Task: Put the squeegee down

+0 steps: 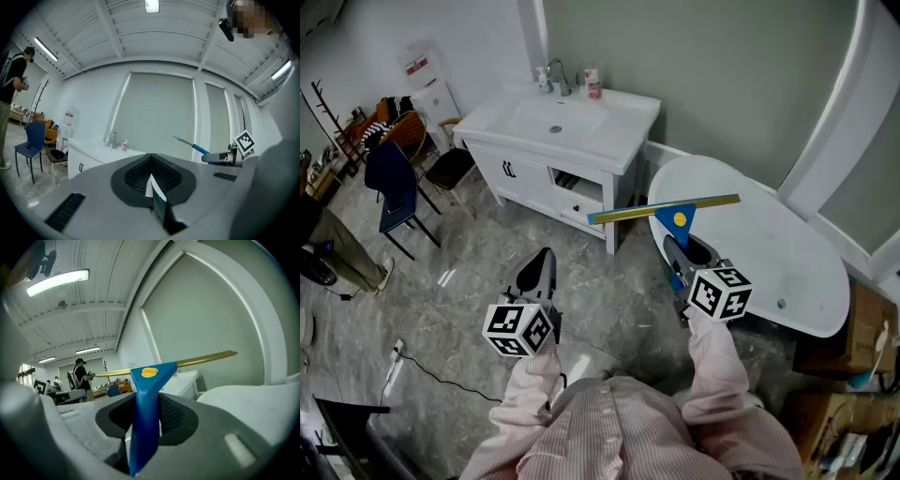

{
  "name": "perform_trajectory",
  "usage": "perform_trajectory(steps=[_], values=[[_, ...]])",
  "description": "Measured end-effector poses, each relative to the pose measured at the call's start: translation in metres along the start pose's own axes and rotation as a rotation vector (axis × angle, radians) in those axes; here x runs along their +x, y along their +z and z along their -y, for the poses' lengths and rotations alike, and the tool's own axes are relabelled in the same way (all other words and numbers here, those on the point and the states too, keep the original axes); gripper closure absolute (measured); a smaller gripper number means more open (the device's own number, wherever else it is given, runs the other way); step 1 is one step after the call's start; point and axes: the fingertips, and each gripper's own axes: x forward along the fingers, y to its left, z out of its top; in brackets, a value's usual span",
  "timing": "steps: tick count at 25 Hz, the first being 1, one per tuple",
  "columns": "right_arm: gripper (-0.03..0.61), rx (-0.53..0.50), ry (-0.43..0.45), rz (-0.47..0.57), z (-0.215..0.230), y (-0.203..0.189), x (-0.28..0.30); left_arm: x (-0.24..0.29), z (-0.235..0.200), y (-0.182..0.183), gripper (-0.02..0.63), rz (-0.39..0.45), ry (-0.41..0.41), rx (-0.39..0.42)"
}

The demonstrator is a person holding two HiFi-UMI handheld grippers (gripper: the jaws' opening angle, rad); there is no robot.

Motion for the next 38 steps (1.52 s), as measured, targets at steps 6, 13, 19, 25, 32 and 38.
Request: perform_trajectory(steps=[6,13,19,25,32,38], values=[[0.451,-0.005,0.0,-0.003,0.009,0.002,0.004,0.007,-0.002,-0.001,0.612,-0.004,0.012,0.002],[0.451,0.013,-0.006,-0.013,0.025,-0.003,0.003,0.016,0.005,-0.007,0.612,-0.012,0.021,0.0],[0.451,0.055,0.012,-0.017,0.035,-0.011,0.012,0.027,0.004,-0.022,0.612,-0.036,0.028,-0.016],[0.451,0.065,0.014,-0.026,0.049,-0.009,0.036,0.05,-0.01,-0.025,0.612,-0.042,0.038,-0.029],[0.451,0.082,-0.002,-0.021,0.077,0.002,0.087,0.11,-0.04,-0.021,0.612,-0.044,0.016,-0.031],[0.451,0.093,-0.027,-0.021,0.102,0.018,0.144,0.179,-0.072,-0.011,0.612,-0.057,-0.023,-0.034]])
